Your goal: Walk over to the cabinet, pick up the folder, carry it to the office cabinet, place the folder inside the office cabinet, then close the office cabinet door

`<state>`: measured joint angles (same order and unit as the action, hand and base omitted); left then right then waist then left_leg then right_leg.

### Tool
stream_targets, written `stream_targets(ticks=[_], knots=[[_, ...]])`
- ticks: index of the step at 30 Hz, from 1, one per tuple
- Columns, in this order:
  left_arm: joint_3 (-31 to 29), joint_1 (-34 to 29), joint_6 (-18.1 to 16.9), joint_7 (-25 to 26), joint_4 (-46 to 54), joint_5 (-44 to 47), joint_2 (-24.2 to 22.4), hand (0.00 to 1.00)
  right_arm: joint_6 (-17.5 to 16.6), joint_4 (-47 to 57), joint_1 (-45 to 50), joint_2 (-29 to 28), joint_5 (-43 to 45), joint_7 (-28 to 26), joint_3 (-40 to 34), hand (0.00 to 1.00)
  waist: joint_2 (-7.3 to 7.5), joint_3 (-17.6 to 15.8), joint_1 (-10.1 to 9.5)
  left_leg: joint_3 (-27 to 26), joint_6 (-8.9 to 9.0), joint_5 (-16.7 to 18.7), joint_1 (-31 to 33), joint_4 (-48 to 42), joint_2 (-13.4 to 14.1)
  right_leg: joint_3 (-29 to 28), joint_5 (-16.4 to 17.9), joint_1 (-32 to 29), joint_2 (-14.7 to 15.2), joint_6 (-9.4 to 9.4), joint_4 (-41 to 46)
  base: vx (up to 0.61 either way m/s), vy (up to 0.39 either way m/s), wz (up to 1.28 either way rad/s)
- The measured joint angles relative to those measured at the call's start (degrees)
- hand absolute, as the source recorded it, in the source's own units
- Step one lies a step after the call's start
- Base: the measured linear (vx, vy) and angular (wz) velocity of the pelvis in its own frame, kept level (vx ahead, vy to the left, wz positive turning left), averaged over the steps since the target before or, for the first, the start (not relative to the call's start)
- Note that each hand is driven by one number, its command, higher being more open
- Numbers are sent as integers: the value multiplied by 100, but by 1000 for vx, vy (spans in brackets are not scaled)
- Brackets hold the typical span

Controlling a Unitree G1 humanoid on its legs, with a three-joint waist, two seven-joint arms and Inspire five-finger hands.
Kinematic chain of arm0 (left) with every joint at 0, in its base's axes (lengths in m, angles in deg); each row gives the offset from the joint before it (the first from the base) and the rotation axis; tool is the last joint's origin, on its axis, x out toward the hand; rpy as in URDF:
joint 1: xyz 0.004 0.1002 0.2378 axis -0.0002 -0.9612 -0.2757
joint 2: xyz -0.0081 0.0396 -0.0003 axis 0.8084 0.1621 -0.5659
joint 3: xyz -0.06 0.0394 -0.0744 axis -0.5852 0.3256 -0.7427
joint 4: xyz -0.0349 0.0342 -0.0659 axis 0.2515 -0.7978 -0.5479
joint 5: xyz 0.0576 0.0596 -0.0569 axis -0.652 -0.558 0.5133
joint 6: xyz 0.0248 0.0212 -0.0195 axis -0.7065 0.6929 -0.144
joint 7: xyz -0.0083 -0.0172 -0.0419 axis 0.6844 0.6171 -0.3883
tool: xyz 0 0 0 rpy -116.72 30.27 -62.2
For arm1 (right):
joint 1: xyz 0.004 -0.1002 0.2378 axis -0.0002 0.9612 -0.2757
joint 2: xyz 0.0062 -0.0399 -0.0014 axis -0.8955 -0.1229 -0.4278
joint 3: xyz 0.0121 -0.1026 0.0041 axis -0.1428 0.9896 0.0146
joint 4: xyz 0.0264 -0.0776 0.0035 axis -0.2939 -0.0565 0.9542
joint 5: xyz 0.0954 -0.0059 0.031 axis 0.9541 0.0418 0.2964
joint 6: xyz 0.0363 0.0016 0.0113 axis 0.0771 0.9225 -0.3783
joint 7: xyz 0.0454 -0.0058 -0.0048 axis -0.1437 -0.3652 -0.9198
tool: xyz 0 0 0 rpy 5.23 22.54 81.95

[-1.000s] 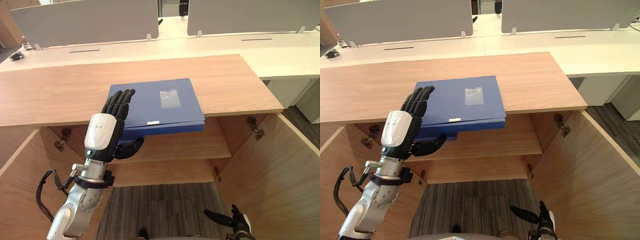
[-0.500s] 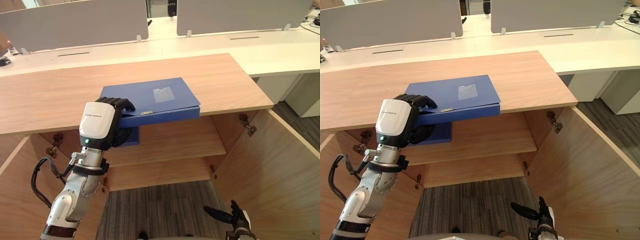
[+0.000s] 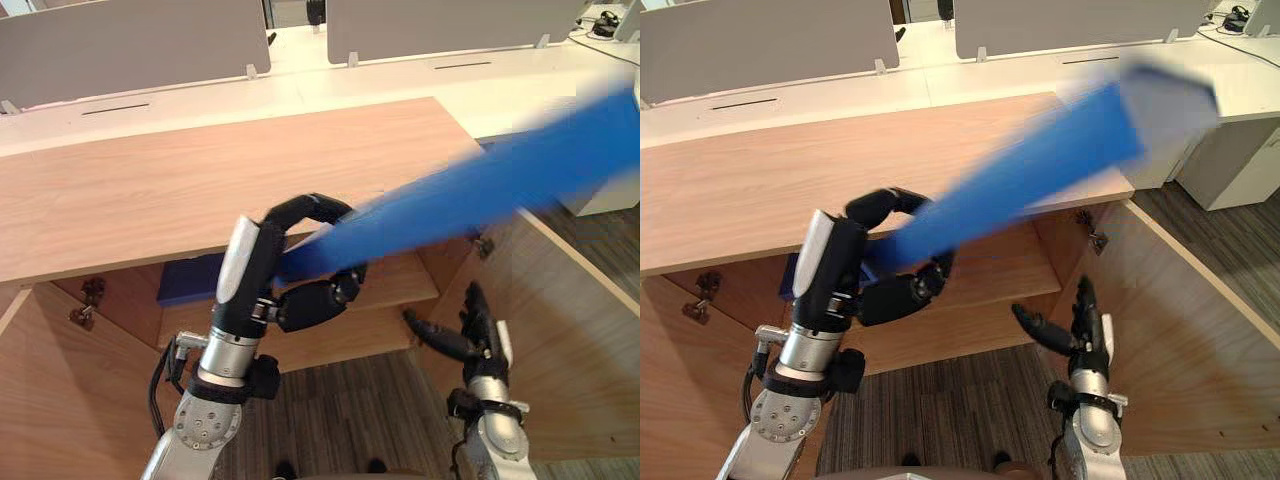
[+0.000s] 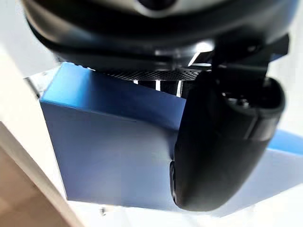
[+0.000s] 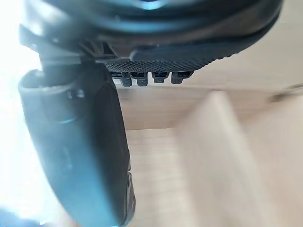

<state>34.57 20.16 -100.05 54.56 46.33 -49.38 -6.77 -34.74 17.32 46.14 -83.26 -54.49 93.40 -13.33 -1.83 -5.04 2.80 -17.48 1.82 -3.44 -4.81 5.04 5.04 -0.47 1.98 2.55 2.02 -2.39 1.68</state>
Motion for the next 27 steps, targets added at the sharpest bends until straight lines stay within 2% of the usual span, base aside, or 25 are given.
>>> stream_targets(ticks=[1,2,5,8,15,18,19,27], knots=[[-54,-68,5,-47,29,261,-34,0,-23,186,2,2,46,-4,0,100,5,-3,-3,-9,4,9,-3,0,0,-10,-1,-3,0,-2,0,12,9,-9],[-167,-203,37,-183,43,1039,-153,0,-143,626,-10,7,255,-55,13,100,9,-5,-27,-32,2,26,-19,0,-4,-41,-2,-2,1,-5,-1,14,10,-7],[-256,-370,101,-249,42,1746,-239,0,-221,1097,-172,48,454,-105,108,100,27,-15,-33,-45,-2,32,-20,0,-8,-56,-6,-3,5,-11,-7,5,2,-2],[-265,-494,303,-566,32,2352,-244,0,-355,1355,-604,352,758,-267,272,100,87,-53,-44,-45,-2,32,-19,-1,-9,-56,-10,-1,6,-17,-7,0,0,0],[-86,-553,503,-1306,-208,3053,114,0,-463,1304,-1466,1527,1281,-724,1077,100,93,-52,-68,-18,-6,29,-28,0,-11,-25,-13,30,11,-25,-8,2,-3,1],[-91,-561,525,-1340,-344,3269,239,0,-464,988,-1701,1896,1439,-805,1186,100,90,-51,-93,13,-15,22,-32,0,-16,10,-13,48,19,-25,-6,-4,-9,6],[-91,-560,525,-1341,-413,3296,306,0,-461,851,-1764,2027,1579,-825,1262,0,86,-48,-108,28,-20,17,-35,0,-18,30,-12,60,21,-26,-6,-11,-8,6],[-133,-619,527,-1362,-510,3487,695,0,-383,253,-2066,2713,2808,-1068,1628,0,80,-44,-205,196,-42,-36,-17,1,-39,193,-11,130,49,-27,-10,-7,-8,10]])
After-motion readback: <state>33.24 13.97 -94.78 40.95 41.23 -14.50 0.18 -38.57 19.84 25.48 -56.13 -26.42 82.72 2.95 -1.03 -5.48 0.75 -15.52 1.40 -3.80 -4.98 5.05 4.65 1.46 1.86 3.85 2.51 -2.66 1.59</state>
